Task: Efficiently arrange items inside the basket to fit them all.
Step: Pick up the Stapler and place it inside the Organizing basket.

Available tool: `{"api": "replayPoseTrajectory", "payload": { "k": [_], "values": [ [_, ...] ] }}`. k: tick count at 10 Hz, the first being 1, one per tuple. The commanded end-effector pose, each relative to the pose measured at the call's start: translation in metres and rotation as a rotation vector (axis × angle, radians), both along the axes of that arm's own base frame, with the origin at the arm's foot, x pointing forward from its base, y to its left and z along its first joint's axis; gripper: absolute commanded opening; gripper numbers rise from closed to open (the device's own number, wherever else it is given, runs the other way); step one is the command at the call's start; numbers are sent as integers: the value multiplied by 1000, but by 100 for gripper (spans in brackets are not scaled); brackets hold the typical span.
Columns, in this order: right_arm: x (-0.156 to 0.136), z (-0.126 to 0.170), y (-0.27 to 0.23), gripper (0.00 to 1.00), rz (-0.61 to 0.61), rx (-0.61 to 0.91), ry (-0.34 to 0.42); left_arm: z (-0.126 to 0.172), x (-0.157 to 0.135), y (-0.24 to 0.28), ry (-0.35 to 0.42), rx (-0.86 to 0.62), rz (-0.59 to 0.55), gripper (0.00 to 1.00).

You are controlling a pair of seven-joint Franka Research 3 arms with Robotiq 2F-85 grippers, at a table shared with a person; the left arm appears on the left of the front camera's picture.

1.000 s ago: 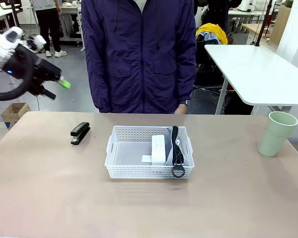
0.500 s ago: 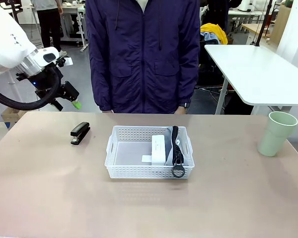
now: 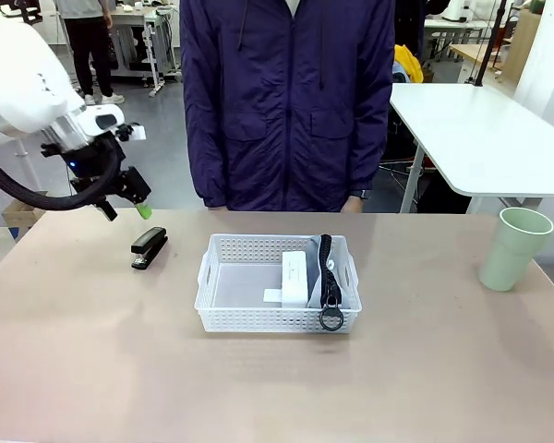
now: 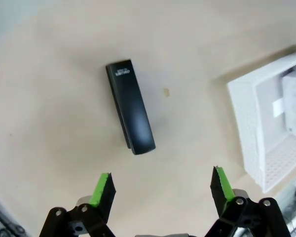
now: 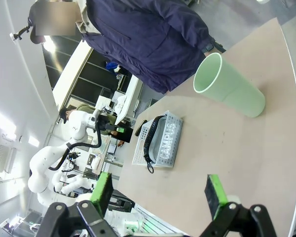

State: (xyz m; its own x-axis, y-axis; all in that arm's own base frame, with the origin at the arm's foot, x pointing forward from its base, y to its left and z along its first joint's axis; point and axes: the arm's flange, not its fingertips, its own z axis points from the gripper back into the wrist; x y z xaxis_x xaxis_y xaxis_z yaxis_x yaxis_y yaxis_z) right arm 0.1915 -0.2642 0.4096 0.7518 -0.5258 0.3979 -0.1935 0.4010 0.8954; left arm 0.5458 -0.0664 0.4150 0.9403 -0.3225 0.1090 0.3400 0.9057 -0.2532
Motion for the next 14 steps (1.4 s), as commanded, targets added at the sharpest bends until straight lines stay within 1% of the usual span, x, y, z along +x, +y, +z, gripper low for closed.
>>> {"api": "replayPoseTrajectory", "payload": {
  "k": [1,3,6,8,13,14],
  "values": [
    [2,0,1,100,-3,-1,-35,-6,22,-14,53,99,35,100],
    [2,0,1,100,-3,-1,-35,-30,34,-24,100,181,28,100],
    [2,0,1,100,-3,-1,-35,-63,47,-34,97,265,50,100],
    [2,0,1,100,-3,-1,-35,-70,49,-39,89,280,49,100],
    [2,0,1,100,-3,-1,-35,-79,55,-40,71,276,54,100],
    [2,0,1,100,-3,-1,-35,-82,55,-41,49,288,30,100]
  ]
}}
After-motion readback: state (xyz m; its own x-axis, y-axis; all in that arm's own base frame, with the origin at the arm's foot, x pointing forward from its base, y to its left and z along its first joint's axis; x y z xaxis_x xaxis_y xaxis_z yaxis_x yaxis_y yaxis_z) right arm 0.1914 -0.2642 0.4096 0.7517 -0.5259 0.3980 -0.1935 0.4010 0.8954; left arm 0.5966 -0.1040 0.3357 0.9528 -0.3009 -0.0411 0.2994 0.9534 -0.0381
